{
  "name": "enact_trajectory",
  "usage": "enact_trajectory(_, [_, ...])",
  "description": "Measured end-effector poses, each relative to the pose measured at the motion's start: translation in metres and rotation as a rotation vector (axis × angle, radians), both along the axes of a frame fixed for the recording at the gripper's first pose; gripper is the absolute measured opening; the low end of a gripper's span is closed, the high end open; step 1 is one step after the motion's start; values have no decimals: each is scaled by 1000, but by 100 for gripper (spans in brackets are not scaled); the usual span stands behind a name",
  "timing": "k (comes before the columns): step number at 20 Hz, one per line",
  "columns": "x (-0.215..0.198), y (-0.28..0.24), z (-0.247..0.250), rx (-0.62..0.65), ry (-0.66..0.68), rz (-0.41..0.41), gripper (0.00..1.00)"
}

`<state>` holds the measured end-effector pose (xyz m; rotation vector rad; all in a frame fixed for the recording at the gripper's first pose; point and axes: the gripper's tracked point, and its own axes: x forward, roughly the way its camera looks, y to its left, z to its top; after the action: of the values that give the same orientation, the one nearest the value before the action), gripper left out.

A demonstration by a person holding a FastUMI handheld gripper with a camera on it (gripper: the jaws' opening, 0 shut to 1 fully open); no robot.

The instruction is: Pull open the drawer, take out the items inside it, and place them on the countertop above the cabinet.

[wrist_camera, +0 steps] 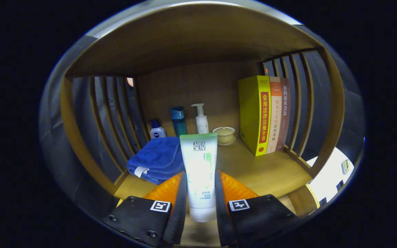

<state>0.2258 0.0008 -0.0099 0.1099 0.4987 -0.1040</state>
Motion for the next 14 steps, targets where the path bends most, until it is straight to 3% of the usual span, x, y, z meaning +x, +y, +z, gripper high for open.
enact_trajectory(9, [29,-24,-107,14,340,-72,48])
enact_trajectory(14, [28,-29,-119,53,364,-103,48])
